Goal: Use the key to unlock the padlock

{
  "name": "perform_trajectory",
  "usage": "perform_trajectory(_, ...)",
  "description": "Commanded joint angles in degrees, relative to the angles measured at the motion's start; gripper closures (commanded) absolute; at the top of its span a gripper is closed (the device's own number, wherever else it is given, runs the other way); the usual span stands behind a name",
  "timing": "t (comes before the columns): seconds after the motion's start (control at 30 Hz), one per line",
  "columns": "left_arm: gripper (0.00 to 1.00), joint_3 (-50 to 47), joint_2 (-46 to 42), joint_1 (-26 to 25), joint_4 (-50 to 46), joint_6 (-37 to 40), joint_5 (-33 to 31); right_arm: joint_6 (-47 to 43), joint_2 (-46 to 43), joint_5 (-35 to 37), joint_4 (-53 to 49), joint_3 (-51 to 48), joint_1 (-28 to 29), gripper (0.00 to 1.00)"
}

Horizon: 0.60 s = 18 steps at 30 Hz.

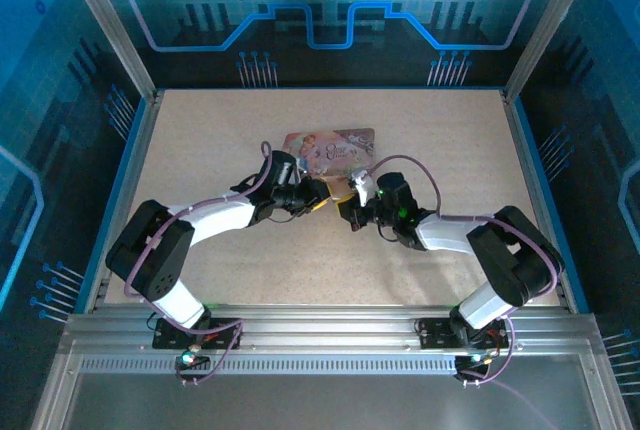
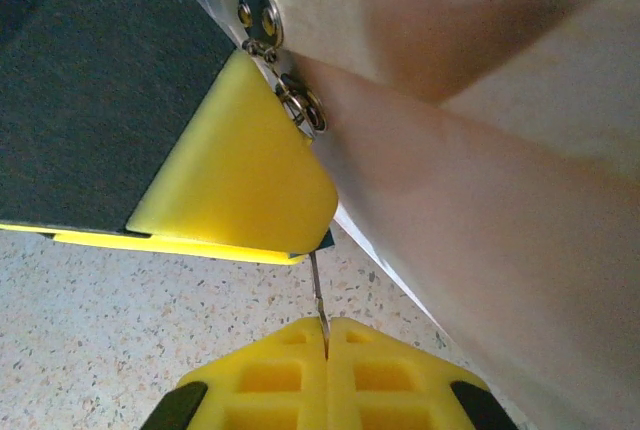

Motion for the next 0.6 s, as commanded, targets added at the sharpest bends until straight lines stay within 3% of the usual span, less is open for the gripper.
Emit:
perform_trajectory(0.0,0.91,-0.34,-2.24,0.01,2.41,-1.19,2.82,-1.15,1.22,0.05,0.81,1.85,1.19,1.00)
perform_trajectory(0.57,0.91,-0.80,-1.83,-0.33,3.09,-1.63,2.78,3.14,1.12,-1.18,7.71,2.51,1.19,1.00)
